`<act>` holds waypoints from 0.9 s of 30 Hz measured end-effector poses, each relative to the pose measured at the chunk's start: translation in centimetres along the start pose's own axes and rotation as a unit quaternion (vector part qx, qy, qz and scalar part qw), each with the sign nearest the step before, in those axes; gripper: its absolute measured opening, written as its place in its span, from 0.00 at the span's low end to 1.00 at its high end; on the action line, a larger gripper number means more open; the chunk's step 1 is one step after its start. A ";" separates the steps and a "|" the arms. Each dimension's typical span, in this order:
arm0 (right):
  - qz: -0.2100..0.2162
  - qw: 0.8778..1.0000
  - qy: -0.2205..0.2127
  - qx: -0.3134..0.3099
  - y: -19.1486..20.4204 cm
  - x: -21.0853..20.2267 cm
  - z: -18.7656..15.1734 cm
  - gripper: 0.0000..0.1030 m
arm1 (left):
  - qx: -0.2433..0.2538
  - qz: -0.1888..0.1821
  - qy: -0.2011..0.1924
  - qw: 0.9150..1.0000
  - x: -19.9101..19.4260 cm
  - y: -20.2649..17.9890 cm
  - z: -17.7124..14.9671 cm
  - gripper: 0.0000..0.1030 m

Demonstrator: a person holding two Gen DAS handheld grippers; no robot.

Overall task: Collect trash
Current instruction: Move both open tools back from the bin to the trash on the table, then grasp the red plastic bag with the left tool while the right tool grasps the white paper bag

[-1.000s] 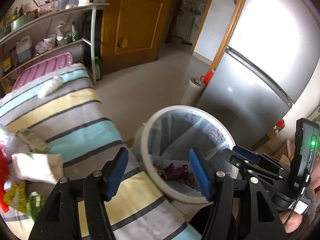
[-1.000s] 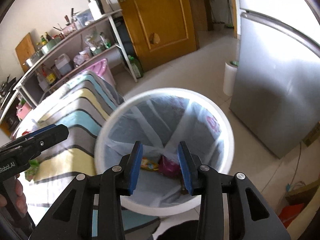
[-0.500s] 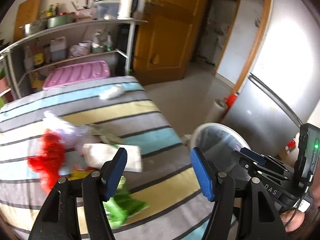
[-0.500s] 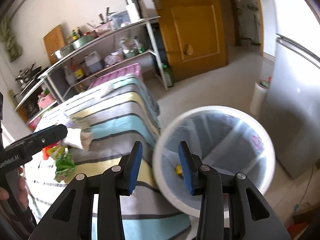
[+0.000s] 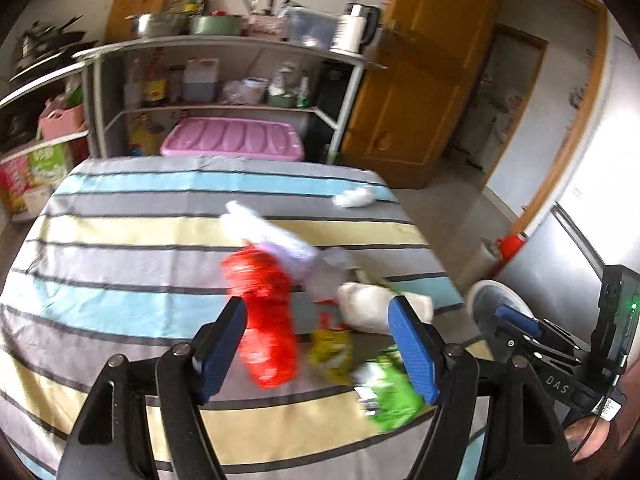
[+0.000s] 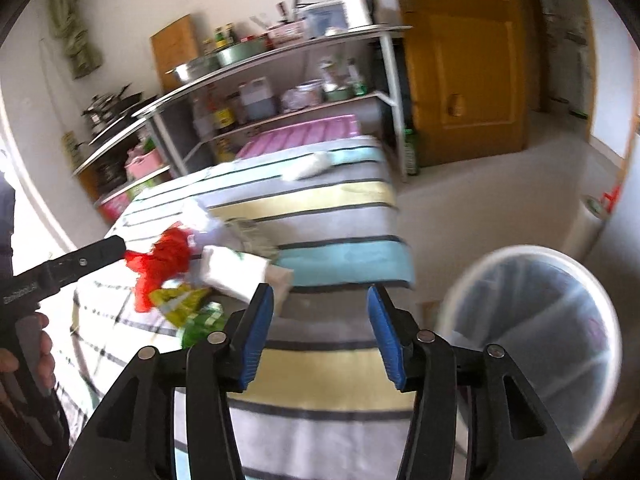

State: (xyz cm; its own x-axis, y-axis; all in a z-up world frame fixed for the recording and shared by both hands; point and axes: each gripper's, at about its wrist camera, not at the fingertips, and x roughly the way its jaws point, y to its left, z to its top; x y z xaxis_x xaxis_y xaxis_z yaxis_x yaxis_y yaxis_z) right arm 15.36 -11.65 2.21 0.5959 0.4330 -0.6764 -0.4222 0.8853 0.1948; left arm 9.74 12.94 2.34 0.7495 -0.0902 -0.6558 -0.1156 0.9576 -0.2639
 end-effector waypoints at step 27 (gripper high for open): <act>0.080 0.993 0.080 -0.038 3.0 8.1 2.1 0.50 | -0.033 -0.003 0.077 0.996 6.5 4.5 -0.4 0.76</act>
State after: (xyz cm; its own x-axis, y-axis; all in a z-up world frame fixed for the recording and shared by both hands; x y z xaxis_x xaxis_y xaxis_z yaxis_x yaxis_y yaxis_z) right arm 20.34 -5.15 -1.23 0.4034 0.5287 -0.7468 -0.5558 0.7900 0.2590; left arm 13.85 16.53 -3.43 0.6425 -0.1416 -0.7531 -0.1582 0.9371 -0.3112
